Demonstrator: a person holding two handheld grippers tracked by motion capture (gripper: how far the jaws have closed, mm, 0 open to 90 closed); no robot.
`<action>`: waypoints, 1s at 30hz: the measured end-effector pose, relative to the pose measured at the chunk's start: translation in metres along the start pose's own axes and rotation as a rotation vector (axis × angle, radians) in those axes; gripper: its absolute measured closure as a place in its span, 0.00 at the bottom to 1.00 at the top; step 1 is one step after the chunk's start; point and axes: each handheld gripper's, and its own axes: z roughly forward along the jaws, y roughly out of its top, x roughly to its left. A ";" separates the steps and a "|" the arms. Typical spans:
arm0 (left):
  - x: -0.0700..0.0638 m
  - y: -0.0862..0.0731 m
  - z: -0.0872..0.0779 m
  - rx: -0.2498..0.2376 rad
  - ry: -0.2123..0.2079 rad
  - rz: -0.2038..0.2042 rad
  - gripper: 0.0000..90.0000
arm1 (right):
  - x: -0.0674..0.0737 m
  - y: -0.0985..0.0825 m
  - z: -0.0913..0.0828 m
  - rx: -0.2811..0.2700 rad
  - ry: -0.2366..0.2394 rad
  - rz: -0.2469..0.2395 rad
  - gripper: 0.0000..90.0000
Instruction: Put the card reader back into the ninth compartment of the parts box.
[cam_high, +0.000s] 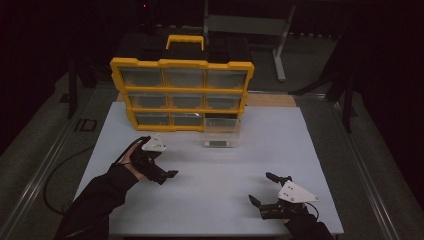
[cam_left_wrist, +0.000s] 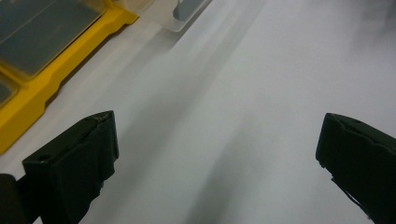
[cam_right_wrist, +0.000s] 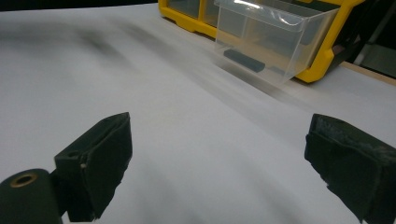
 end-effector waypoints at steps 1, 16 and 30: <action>0.000 -0.004 -0.001 -0.005 0.004 -0.003 0.01 | 0.000 0.000 0.000 0.003 0.000 -0.001 0.09; -0.007 -0.047 -0.017 -0.077 0.054 -0.070 0.01 | 0.000 0.000 0.001 0.007 0.000 0.005 0.09; -0.029 -0.082 -0.014 -0.097 0.063 -0.094 0.01 | 0.000 0.000 0.000 0.007 0.001 0.002 0.09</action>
